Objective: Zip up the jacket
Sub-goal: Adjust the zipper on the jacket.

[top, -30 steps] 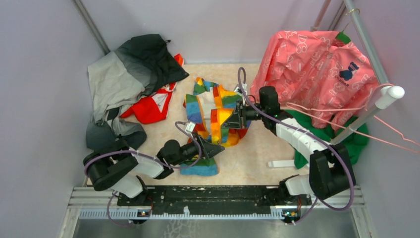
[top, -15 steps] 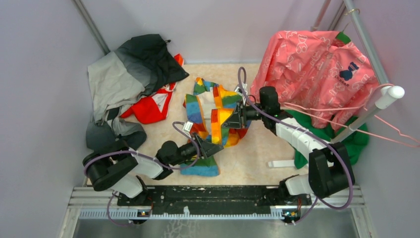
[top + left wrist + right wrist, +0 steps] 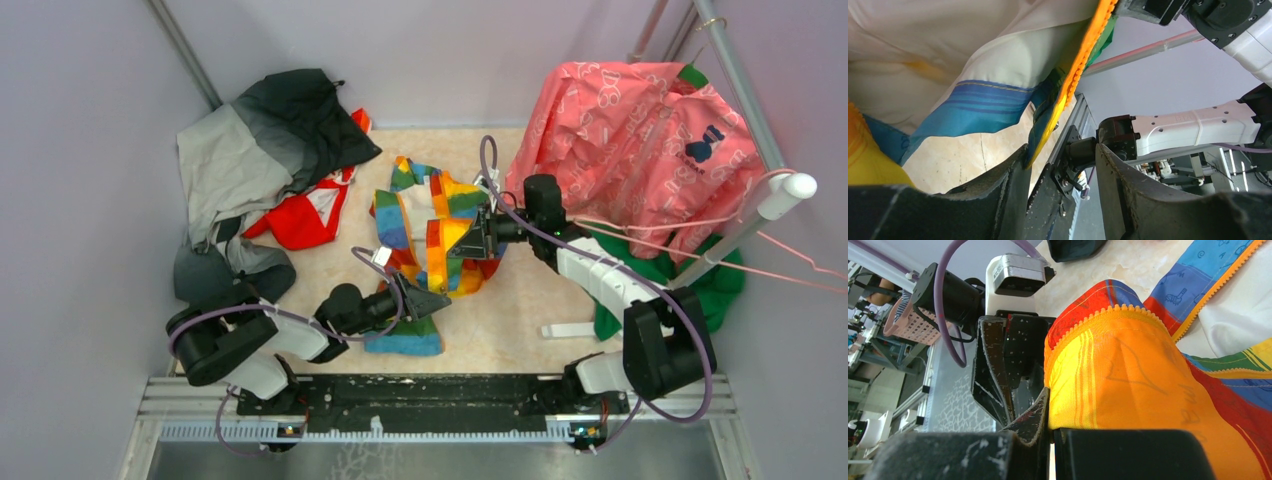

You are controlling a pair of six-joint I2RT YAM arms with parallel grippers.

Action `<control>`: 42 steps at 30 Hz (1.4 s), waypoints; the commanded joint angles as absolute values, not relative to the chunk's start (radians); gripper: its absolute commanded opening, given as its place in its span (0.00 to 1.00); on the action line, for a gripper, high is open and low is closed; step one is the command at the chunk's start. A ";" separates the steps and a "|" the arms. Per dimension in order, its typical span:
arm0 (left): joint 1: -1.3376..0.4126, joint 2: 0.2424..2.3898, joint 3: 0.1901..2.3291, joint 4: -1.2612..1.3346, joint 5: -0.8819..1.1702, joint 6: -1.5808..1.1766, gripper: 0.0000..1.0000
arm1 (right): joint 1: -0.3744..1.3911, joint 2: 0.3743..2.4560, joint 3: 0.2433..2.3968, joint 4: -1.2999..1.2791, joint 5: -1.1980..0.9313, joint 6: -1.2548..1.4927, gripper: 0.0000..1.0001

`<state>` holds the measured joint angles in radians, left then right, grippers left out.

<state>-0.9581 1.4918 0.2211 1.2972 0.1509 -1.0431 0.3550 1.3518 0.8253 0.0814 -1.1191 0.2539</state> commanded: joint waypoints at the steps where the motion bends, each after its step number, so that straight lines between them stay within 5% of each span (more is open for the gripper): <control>1: -0.956 1.484 0.227 1.288 0.173 -1.105 0.56 | 0.348 1.353 0.836 0.106 -1.124 0.241 0.00; 20: -0.974 1.426 0.239 1.228 0.044 -1.056 0.65 | 0.348 1.347 0.834 0.119 -1.130 0.250 0.00; 31: -0.988 1.469 0.239 1.328 0.065 -1.086 0.61 | 0.348 1.348 0.831 0.130 -1.129 0.263 0.00; 42: -1.059 1.340 0.213 1.154 -0.046 -1.119 0.65 | 0.348 1.354 0.830 0.134 -1.124 0.264 0.00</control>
